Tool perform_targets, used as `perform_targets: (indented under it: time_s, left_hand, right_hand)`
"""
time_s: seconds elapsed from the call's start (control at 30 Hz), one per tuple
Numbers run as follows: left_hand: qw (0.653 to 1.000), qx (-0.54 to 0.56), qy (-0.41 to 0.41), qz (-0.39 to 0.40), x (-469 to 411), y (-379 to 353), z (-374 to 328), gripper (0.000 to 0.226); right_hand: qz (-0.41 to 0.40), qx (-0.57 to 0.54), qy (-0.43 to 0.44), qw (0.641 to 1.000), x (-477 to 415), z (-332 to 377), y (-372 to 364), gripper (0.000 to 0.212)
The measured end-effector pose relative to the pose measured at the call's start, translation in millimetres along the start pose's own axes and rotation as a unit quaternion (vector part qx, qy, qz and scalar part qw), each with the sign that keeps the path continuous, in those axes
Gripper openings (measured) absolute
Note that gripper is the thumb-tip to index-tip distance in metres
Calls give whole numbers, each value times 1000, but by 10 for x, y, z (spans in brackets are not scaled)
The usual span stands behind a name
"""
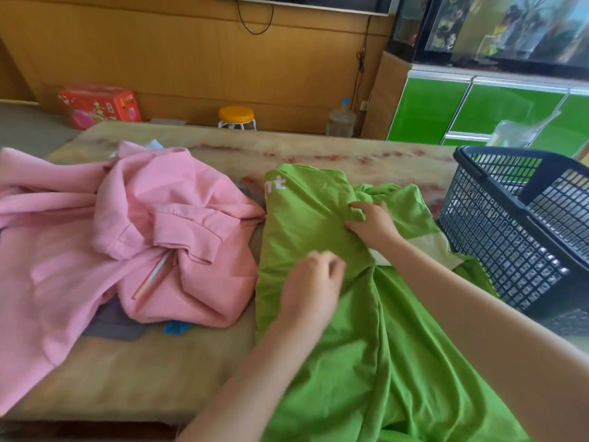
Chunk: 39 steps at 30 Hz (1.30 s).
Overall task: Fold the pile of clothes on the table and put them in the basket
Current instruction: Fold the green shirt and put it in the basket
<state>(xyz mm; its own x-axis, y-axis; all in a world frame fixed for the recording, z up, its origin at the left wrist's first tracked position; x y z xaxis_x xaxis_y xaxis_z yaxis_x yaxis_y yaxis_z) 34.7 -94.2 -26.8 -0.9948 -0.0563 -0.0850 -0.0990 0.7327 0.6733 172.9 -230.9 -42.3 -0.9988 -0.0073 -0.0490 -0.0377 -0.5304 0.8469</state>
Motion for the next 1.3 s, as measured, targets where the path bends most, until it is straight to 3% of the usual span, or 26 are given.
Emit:
perform_targets:
  time_s: [0.07, 0.13, 0.2, 0.4, 0.57, 0.67, 0.73, 0.8, 0.97, 1.07, 1.17, 1.3]
  left_hand:
    - [991, -29, -30, -126, -245, 361, 126, 21]
    - [983, -56, -21, -176, -528, 498, 370, 26]
    - [985, -64, 33, -158, -810, 492, 686, 34]
    - [979, 58, 178, -84, -1311, 342, 1221, 46]
    - [972, 47, 168, -157, -1226, 298, 1241, 42]
    - [969, 20, 149, -194, -1167, 263, 1254, 35]
    - [966, 28, 149, -210, -1178, 288, 1284, 32]
    - [963, 28, 142, -227, -1189, 322, 1302, 31]
    - [964, -10, 136, -227, -1177, 308, 1273, 33]
    - [966, -9, 136, -221, -1193, 315, 1264, 34]
    - [969, 1, 145, -198, -1179, 282, 1259, 35]
    - [966, 52, 134, -216, -1127, 313, 1224, 44]
  right_hand:
    - [-11, 11, 0, 1000, -74, 43, 42, 48]
    - [-18, 11, 12, 1000, -186, 140, 63, 47]
    - [-20, 5, 36, 999, -365, 297, 53, 48]
    - [2, -10, 65, 998, -1114, 854, -208, 49]
    - [57, 42, 66, 995, -1515, 1133, -779, 42]
    - [-43, 13, 82, 996, -1680, 1211, -741, 26]
    - [-142, -2, 103, 984, -1709, 1282, -550, 27]
    - [-177, 22, 112, 978, -1726, 1284, -538, 28]
    - [-52, 36, 61, 996, -1727, 888, -1072, 29]
    - [-55, -18, 90, 994, -1647, 1045, -847, 38]
    - [29, -57, 73, 995, -1622, 1096, -752, 43]
    - [72, -6, 89, 993, -1576, 1271, -875, 52]
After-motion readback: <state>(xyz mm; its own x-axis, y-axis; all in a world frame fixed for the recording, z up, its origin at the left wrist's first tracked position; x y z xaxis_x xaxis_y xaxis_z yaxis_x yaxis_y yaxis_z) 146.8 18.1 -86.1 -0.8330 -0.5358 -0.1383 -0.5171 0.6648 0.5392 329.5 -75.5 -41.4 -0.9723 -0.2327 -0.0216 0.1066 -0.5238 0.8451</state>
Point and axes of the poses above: each hand's wrist, its own x-axis away from the middle knuckle, its own y-axis out of the back of the hand, z = x × y, the point moved 10 cm from there along -x, towards the middle knuckle, and after that the axes turned 3 degrees about y, right-handed, at the moved point
